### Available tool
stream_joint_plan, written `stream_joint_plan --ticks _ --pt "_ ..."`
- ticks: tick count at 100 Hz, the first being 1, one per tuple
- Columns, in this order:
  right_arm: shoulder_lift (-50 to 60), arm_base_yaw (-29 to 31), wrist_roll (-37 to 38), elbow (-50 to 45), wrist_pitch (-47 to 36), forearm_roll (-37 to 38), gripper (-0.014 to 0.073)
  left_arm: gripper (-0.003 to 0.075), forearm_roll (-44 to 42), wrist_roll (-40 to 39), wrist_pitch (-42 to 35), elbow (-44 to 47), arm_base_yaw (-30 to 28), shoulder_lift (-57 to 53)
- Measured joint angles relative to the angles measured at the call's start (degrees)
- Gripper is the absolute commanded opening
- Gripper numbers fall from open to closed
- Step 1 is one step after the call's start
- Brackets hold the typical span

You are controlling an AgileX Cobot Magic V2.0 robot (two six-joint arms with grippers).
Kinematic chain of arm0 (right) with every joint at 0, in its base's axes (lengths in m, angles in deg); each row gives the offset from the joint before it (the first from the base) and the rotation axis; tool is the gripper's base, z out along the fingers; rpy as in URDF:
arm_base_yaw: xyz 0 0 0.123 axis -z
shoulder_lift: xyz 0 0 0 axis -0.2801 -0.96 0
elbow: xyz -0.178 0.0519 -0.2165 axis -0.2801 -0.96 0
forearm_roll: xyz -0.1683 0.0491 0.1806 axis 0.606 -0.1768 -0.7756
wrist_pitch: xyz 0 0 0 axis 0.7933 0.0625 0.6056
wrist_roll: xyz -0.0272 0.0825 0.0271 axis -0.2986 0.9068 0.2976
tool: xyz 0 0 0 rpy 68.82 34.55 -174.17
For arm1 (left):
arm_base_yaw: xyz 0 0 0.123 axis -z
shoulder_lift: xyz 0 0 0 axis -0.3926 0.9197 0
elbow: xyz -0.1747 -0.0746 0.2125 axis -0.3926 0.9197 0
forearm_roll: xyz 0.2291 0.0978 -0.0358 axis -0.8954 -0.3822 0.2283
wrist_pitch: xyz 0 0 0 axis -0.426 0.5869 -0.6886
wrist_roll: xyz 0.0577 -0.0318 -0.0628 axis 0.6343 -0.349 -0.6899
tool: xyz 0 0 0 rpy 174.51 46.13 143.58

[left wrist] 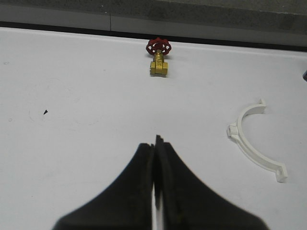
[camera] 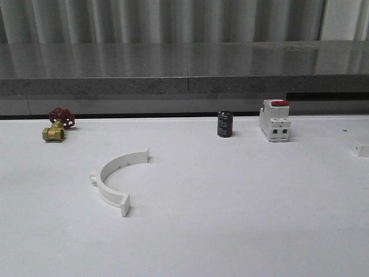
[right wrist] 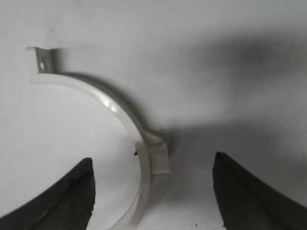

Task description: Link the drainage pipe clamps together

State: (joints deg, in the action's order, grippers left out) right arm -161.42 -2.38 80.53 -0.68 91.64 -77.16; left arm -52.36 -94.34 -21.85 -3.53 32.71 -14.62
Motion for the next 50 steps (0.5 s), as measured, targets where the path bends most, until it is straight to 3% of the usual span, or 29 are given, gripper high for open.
stream_joint_plan --ticks 50 --pt "-4.31 0.12 -0.40 0.13 -2.15 -0.21 0.0518 -0.0020 0.00 0.00 0.00 0.00 0.00 0.00"
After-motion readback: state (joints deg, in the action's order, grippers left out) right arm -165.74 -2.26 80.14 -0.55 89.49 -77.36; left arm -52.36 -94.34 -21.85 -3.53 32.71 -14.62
